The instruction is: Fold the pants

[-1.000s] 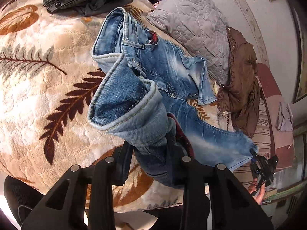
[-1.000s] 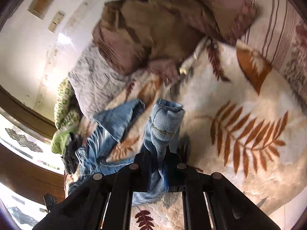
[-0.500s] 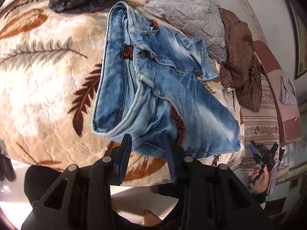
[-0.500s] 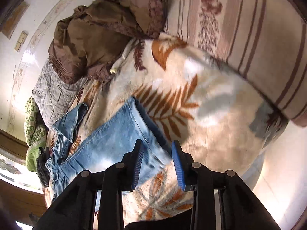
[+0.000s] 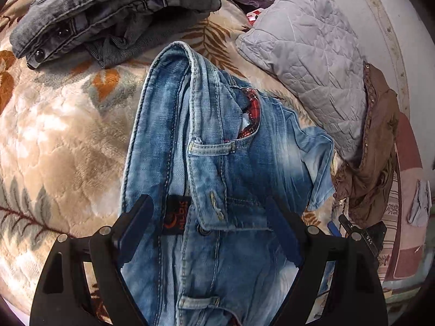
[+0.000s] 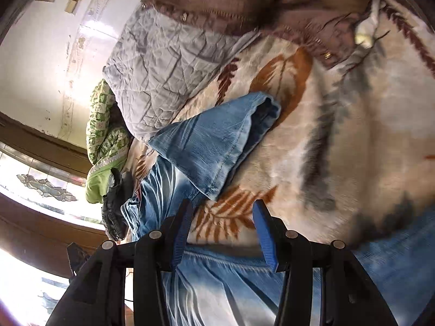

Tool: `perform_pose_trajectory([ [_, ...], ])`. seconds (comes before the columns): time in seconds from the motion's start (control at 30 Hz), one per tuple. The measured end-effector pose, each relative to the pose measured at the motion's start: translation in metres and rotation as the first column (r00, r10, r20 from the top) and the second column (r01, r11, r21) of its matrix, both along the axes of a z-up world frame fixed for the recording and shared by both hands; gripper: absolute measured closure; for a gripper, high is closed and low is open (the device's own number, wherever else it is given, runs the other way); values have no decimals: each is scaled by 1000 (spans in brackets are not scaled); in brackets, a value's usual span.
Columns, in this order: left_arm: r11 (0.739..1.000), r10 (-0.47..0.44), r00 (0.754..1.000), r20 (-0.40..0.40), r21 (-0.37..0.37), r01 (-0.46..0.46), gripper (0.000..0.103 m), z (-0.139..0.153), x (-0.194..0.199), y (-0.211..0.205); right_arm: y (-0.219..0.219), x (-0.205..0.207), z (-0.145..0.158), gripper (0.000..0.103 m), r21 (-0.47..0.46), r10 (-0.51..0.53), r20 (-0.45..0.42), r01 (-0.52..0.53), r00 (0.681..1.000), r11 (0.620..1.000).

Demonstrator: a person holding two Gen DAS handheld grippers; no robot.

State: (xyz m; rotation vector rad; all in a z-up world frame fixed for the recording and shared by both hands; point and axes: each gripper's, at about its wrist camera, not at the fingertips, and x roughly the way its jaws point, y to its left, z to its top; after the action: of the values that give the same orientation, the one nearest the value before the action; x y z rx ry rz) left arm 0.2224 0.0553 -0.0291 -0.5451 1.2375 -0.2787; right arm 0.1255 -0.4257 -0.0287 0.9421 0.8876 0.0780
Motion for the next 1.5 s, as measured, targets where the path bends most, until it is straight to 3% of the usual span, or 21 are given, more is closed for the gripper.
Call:
perform_pose_trajectory([
  [0.13,1000,-15,1000,-13,6,15,19,-15,18,-16,17,48,-37,55,80,10,-97,-2,995,997],
  [0.17,999,-26,1000,3,20,25,23,-13,20,-18,19,54,-41,62,89,18,-108,-9,994,996],
  [0.2,998,-48,998,33,29,47,30,-8,21,-21,19,60,-36,94,88,46,-93,-38,995,995],
  [0.23,996,-80,995,60,33,79,48,-4,23,-25,16,65,-21,98,71,62,-45,-58,997,996],
  [0.27,994,-103,992,80,43,100,57,0,25,-28,6,66,1,98,38,40,27,-41,999,998],
  [0.33,994,-92,990,104,73,85,57,4,32,-30,-30,70,45,99,15,-82,171,80,982,997],
  [0.37,993,-82,992,100,93,73,57,2,39,-33,-53,74,60,98,-18,-175,189,182,966,983],
  [0.43,991,-55,997,63,124,46,57,-5,52,-35,-91,90,72,86,-135,-271,123,287,955,948],
  [0.53,996,-47,998,41,79,44,58,-7,54,-25,-112,82,71,86,-103,-251,90,260,964,960],
  [0.6,997,-49,997,65,63,45,58,5,46,-13,-102,65,79,84,-228,-190,120,213,974,950],
  [0.67,999,-30,995,92,24,28,57,20,38,4,-89,48,80,72,-314,-127,133,163,983,935],
  [0.7,1000,-13,995,95,-8,14,55,26,36,14,-84,41,76,60,-324,-97,123,132,988,937],
  [0.77,998,38,995,88,-59,-33,38,35,36,29,-79,35,66,57,-317,-53,97,81,994,945],
  [0.83,993,85,993,77,-85,-78,31,39,39,35,-71,36,59,57,-305,-23,75,45,997,951],
  [1.03,970,122,991,-57,-203,-131,26,18,71,20,-58,68,55,53,-208,6,73,9,997,978],
  [1.13,968,147,985,-94,-188,-163,26,6,88,16,-45,92,62,51,-238,30,79,-10,996,971],
  [1.2,974,154,983,-100,-152,-168,26,-1,94,14,-40,107,68,48,-279,25,89,1,996,960],
  [1.23,976,153,982,-107,-138,-167,26,-4,98,14,-38,115,70,39,-305,26,87,2,996,952],
  [1.3,976,157,980,-122,-132,-173,26,-10,102,15,-32,134,72,33,-369,27,75,3,997,929],
  [1.43,974,162,980,-116,-138,-178,25,-13,112,17,-26,161,76,34,-528,-59,113,110,992,842],
  [1.5,977,155,982,-109,-132,-169,24,-14,119,16,-29,182,61,33,-543,-75,34,81,997,836],
])
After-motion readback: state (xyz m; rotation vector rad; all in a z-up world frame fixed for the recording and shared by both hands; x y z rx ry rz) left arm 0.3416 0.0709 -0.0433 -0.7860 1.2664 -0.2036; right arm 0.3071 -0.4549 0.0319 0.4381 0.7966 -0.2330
